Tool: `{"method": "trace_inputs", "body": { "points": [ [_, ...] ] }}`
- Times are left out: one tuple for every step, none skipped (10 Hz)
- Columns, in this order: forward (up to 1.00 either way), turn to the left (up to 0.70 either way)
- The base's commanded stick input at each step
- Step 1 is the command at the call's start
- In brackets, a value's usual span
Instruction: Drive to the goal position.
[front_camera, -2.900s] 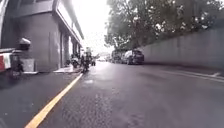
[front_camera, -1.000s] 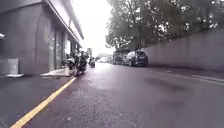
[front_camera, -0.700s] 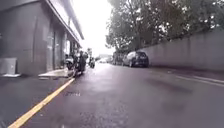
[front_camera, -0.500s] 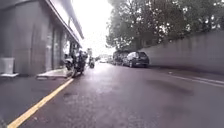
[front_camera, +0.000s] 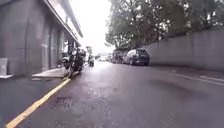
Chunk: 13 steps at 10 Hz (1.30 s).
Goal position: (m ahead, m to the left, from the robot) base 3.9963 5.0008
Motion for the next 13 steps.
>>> {"method": "trace_inputs", "body": {
  "points": [
    [0.45, 0.00],
    [0.45, 0.00],
    [0.45, 0.00],
    [0.45, 0.00],
    [0.45, 0.00],
    [0.45, 0.00],
    [0.45, 0.00],
    [0.45, 0.00],
    [0.45, 0.00],
    [0.45, 0.00],
    [0.45, 0.00],
    [0.45, 0.00],
    [0.45, 0.09]
  ]
}}
